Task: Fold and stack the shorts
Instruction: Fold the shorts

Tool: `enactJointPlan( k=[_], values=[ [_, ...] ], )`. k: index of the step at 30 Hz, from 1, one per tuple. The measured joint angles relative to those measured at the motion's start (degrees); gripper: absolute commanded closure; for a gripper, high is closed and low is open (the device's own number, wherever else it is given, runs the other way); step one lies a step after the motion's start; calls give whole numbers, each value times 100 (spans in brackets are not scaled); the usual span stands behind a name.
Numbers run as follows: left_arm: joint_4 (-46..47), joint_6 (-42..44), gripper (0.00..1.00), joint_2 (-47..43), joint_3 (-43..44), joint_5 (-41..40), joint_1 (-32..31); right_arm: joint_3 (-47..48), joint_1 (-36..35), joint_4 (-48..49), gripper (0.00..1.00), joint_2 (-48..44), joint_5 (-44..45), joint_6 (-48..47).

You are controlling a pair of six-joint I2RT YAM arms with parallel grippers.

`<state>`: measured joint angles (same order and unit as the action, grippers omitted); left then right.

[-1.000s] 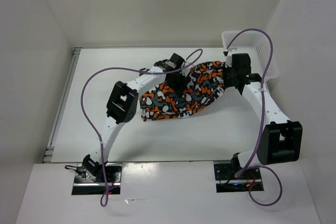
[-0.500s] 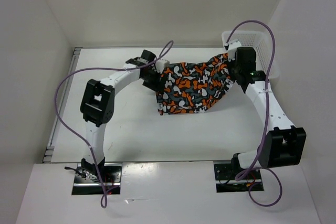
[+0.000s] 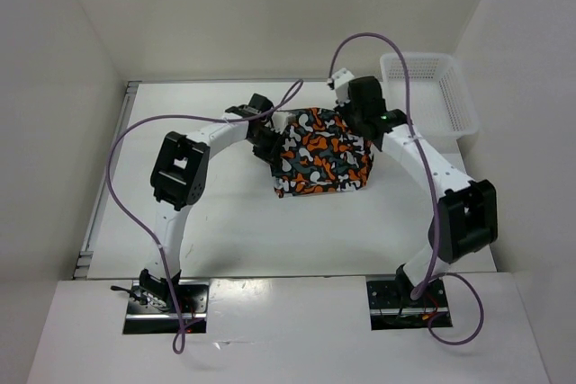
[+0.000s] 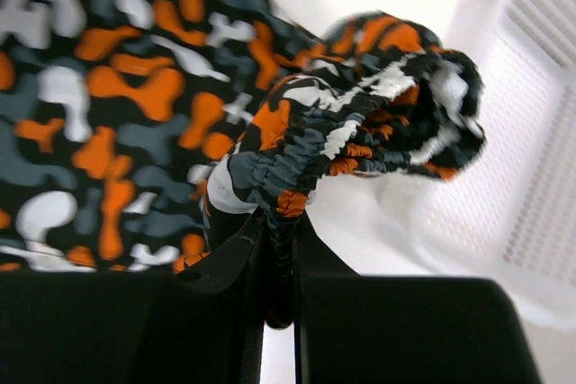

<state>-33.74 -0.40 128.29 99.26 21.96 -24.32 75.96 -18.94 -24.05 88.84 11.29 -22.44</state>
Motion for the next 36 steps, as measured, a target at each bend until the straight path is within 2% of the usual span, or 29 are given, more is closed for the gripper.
enactJointPlan(
  k=[10, 20, 28, 30, 31, 33, 34, 35, 36],
  values=[
    [-61, -7, 82, 90, 76, 391, 208, 271, -1563, 55, 100, 734, 35, -87],
    [-61, -20, 86, 173, 72, 859, 726, 1086, -2164, 136, 100, 1714, 42, -68],
    [15, -11, 88, 175, 11, 953, 758, 1189, -2649, 179, 99, 2120, 26, 28],
    [33, -13, 86, 175, 2, 994, 776, 1189, -2702, 179, 90, 2159, 24, 68],
    [42, -13, 85, 175, -9, 1016, 787, 1189, -2721, 181, 75, 2166, 17, 92],
    [61, -28, 79, 175, -24, 1060, 817, 1189, -2745, 190, 58, 2170, -35, 186],
    [59, -37, 70, 175, -26, 1078, 837, 1189, -2745, 199, 50, 2170, -76, 190],
    [57, -59, 67, 175, -26, 1119, 848, 1196, -2756, 205, 38, 2170, -155, 201],
    [48, -96, 65, 168, -26, 1145, 861, 1224, -2776, 186, 34, 2170, -238, 232]
  ],
)
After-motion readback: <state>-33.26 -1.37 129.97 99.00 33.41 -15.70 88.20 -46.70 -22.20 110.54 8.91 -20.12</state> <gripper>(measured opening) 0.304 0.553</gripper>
